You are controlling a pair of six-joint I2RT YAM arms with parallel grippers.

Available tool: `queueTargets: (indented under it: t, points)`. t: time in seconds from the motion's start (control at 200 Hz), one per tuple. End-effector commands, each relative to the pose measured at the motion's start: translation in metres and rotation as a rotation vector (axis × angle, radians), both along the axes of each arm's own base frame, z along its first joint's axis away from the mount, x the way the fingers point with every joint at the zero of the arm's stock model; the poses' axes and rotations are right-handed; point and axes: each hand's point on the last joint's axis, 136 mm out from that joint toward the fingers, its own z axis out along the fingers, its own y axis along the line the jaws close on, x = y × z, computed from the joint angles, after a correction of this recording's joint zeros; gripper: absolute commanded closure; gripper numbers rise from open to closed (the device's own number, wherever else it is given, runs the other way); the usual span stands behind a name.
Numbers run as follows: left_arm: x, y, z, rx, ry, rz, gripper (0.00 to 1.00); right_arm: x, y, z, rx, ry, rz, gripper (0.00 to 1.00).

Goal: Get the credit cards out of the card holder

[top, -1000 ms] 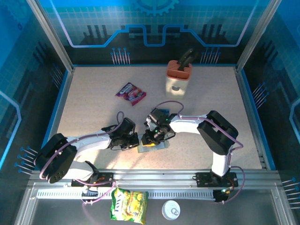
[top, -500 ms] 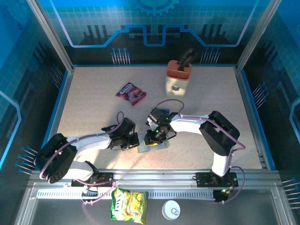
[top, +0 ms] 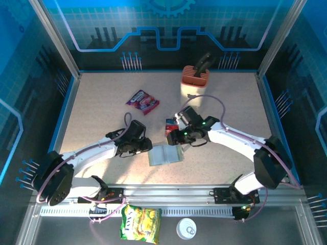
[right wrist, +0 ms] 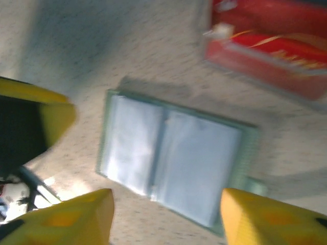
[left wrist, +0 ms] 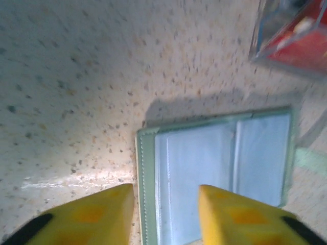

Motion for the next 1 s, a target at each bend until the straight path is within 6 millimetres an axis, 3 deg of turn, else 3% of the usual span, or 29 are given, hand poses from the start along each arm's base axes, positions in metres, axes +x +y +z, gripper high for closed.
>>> queueTargets:
  t: [0.0,0.045,0.18,0.215,0.235,0.435,0.51,0.79,0.995]
  points:
    - [0.005,0.026,0.010,0.083,-0.033,0.019,0.51,0.003,-0.053,-0.006,-0.153,-0.041,-0.046,0.21]
    - [0.009,0.032,0.012,0.087,-0.040,0.032,0.46,0.010,-0.067,-0.002,-0.165,-0.064,-0.076,0.00]
    - [0.023,0.051,0.018,0.119,-0.066,0.061,0.23,0.029,-0.113,0.007,-0.192,-0.121,-0.183,0.00]
    - [0.027,0.056,0.021,0.133,-0.074,0.064,0.06,0.035,-0.126,0.008,-0.205,-0.138,-0.215,0.00]
    - [0.030,0.059,0.022,0.145,-0.079,0.067,0.01,0.039,-0.133,0.009,-0.209,-0.147,-0.235,0.00]
    - [0.049,0.105,0.029,0.319,-0.139,0.117,0.01,0.079,-0.201,0.017,-0.295,-0.286,-0.421,0.00]
    - [0.056,0.125,0.033,0.420,-0.182,0.139,0.01,0.087,-0.219,0.009,-0.325,-0.353,-0.445,0.00]
    - [0.076,0.178,0.041,0.784,-0.342,0.145,0.01,0.125,-0.245,0.010,-0.358,-0.753,-0.446,0.00]
    - [0.093,0.185,0.035,0.778,-0.507,0.147,0.01,0.145,-0.263,0.002,-0.325,-0.846,-0.511,0.00]
